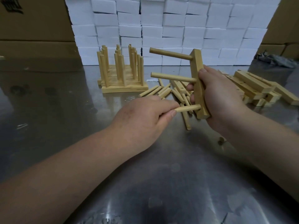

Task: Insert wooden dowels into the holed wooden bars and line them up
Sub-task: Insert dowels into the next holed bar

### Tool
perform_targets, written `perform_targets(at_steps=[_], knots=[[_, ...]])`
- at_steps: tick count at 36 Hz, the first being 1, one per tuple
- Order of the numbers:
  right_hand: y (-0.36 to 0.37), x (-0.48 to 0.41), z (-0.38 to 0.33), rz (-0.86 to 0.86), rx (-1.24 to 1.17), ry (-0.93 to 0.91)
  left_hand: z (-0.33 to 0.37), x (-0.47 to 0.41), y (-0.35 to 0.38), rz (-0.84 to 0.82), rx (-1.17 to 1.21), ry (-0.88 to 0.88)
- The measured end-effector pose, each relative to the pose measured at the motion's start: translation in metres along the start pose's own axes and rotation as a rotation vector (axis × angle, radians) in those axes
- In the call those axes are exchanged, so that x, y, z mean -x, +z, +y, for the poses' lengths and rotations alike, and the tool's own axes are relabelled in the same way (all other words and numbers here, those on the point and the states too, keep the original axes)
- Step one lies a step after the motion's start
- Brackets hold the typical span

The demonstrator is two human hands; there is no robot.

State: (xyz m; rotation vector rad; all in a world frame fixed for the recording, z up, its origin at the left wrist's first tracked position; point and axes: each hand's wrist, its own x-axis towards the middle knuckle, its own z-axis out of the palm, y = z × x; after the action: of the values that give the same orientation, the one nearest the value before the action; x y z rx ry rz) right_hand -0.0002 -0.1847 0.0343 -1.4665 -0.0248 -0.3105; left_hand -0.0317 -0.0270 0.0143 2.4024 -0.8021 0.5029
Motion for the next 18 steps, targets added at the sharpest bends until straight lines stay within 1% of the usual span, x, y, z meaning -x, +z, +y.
perform_targets(at_steps=[9,14,18], knots=[[0.002,0.008,-0.004,-0.076,0.008,-0.05,0.003,-0.001,-0.004,0.03,-0.009,0.087],[0.003,0.01,-0.004,-0.106,0.041,-0.059,0.006,-0.001,-0.007,-0.013,-0.064,0.1],[0.004,0.012,-0.004,-0.139,-0.012,-0.039,0.006,-0.001,-0.009,-0.034,-0.092,0.125]])
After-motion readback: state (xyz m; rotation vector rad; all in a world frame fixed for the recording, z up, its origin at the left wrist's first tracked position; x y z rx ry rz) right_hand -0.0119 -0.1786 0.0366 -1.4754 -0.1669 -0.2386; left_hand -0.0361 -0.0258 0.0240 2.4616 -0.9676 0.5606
